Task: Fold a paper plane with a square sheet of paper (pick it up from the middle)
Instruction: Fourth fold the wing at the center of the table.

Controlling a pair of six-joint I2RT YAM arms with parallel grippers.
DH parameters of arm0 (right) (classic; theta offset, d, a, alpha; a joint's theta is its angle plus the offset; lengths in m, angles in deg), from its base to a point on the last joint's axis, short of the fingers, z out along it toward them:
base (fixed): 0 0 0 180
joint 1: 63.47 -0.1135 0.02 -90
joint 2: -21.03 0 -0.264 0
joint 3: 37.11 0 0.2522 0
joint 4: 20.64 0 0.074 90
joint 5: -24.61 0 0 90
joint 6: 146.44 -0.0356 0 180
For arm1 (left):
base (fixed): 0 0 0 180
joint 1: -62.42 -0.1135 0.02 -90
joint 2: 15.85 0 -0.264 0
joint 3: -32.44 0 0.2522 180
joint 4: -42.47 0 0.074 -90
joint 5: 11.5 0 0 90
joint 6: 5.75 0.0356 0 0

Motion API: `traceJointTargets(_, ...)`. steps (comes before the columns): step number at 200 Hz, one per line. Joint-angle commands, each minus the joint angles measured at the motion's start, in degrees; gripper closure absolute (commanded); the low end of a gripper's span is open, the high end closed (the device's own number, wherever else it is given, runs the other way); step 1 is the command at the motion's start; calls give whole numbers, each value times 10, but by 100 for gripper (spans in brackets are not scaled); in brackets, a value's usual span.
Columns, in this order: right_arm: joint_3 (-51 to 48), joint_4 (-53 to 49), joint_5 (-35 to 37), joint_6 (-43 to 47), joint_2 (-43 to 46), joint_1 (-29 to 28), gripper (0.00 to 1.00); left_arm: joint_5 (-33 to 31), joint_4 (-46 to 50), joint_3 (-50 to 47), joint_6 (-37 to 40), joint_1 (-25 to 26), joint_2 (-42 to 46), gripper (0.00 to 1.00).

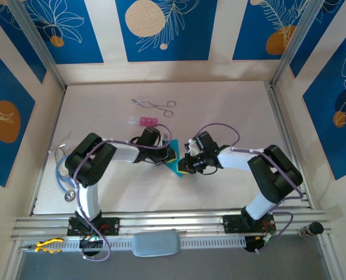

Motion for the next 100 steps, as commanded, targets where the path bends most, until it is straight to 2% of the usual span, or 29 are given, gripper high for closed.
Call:
traceJointTargets(1, 21, -20, 1, -2, 3, 1, 89, -30, 26, -21, -24, 8, -11, 93)
traceJointTargets(47, 40, -15, 22, -6, -38, -16, 91, -45, 6, -34, -47, 14, -6, 93)
traceJointTargets(100, -2, -2, 27, 2, -67, -17, 92, -55, 24, -28, -39, 13, 0, 93)
